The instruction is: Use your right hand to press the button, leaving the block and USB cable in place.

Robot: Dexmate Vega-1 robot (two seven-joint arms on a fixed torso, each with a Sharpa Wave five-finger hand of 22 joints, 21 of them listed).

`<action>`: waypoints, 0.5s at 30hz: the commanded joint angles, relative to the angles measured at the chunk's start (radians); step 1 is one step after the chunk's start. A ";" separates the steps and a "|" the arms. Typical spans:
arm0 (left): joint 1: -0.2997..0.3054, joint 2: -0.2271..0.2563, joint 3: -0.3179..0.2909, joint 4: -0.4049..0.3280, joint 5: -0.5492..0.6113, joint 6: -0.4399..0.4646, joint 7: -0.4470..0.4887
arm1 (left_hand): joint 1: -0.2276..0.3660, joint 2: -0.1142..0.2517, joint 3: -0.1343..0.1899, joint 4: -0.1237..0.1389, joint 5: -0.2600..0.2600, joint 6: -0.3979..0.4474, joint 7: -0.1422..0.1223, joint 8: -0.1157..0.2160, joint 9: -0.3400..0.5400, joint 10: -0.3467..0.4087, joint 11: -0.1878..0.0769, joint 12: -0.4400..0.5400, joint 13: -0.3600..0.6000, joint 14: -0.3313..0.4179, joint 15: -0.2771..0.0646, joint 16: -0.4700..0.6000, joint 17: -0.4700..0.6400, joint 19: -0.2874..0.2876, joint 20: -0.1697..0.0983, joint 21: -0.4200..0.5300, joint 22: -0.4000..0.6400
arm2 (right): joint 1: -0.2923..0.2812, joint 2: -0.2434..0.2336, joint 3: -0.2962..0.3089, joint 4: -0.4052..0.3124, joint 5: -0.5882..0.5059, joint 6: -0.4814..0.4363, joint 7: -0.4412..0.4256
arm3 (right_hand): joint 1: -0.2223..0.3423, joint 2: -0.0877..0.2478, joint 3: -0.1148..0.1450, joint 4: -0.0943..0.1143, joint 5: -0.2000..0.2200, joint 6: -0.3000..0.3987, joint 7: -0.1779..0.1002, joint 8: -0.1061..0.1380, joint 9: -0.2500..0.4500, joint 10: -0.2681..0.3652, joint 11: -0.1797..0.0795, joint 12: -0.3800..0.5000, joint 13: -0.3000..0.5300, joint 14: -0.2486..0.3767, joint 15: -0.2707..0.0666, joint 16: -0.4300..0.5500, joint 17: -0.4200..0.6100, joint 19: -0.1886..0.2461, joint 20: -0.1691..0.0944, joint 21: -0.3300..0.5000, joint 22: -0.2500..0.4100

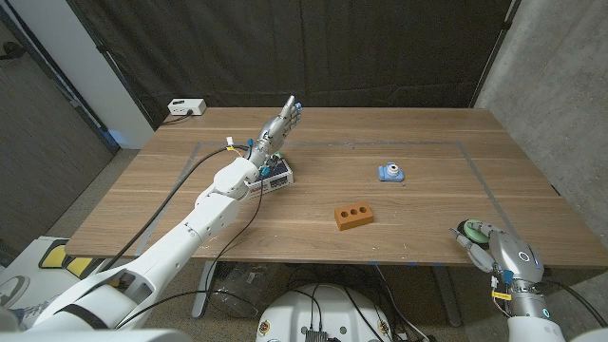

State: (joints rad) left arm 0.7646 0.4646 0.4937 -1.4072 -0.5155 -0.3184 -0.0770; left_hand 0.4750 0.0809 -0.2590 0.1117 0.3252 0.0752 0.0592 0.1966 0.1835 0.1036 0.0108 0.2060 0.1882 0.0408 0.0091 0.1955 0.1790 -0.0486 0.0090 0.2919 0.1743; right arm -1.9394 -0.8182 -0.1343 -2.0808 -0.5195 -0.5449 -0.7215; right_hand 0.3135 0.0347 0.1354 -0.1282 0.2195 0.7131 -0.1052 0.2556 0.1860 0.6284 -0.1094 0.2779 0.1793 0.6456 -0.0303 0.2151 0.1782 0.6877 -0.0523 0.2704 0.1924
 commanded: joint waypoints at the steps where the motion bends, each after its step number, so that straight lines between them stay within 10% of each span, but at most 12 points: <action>1: -0.003 0.003 -0.001 -0.006 0.004 -0.001 -0.001 | -0.001 0.004 -0.011 0.001 0.001 0.003 -0.002 0.003 0.004 0.003 -0.003 0.001 0.003 0.011 -0.003 -0.002 0.004 0.000 0.008 -0.002 0.004 | -0.004 -0.022 -0.003 -0.016 0.029 -0.027 -0.025 | 0.004 0.007 0.003 0.008 -0.002 0.053 -0.005 -0.005 0.005 0.134 -0.005 -0.006 0.003 0.050 -0.161 -0.005 0.004 0.015 -0.125 0.000 0.005; 15: -0.005 0.005 -0.004 -0.003 -0.001 -0.002 -0.006 | 0.000 0.006 -0.014 0.001 0.001 0.004 -0.001 0.003 0.004 0.002 -0.004 0.000 0.003 0.011 -0.003 -0.003 0.004 0.002 0.008 -0.007 0.005 | -0.018 -0.033 0.034 -0.062 0.013 -0.049 -0.038 | 0.004 0.010 0.003 0.008 -0.006 0.000 -0.006 -0.041 0.006 0.073 -0.006 -0.042 0.004 -0.006 -0.143 -0.031 0.005 -0.030 -0.112 -0.026 0.005</action>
State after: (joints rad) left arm 0.7634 0.4677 0.4920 -1.4134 -0.5136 -0.3189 -0.0777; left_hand 0.4778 0.0837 -0.2662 0.1131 0.3252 0.0752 0.0592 0.1966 0.1835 0.1036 0.0108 0.2060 0.1882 0.0464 0.0035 0.1955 0.1790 -0.0430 0.0146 0.2881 0.1742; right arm -1.9529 -0.8474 -0.1281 -2.1139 -0.4946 -0.5772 -0.7433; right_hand 0.3135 0.0346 0.1354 -0.1282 0.2117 0.7324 -0.1111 0.2220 0.1907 0.6613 -0.1098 0.2418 0.1793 0.6466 -0.0554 0.1918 0.1851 0.6724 -0.0696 0.2520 0.1990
